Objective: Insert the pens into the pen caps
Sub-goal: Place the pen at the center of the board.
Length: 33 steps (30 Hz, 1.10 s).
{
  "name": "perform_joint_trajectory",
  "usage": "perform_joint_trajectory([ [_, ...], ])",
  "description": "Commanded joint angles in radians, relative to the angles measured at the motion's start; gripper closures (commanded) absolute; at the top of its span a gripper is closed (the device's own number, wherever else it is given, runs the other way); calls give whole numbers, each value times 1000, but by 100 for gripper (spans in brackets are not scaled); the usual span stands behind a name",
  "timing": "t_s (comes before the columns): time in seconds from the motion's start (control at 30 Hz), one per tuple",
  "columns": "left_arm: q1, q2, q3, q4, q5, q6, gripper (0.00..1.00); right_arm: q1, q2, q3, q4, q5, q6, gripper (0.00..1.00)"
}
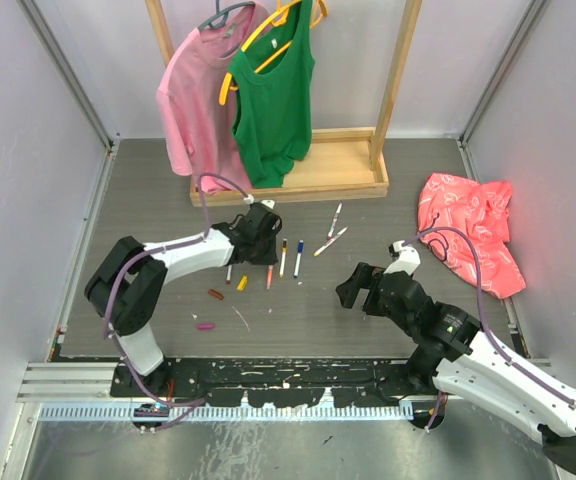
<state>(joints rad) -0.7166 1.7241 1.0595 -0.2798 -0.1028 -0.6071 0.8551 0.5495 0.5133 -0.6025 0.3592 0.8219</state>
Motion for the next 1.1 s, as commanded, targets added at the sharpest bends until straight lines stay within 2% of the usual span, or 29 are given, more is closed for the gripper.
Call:
perform_joint_trajectory([
  [0.0,18,41,74,29,14,25,100,-2,-15,28,39,-4,-22,1],
  [0.33,33,107,103,-13,-26,32,91,-2,-27,37,39,-28,-40,1],
  [0.57,39,125,93,-21,-41,20,80,-2,-26,35,49,-76,-47,1],
  [0.83,56,99,66,-15,-44,14,74,-2,-32,37,50,-92,-34,1],
  [1.07,65,-11,68,-40,-64,58,73,-2,-37,33,53,-95,-28,1],
])
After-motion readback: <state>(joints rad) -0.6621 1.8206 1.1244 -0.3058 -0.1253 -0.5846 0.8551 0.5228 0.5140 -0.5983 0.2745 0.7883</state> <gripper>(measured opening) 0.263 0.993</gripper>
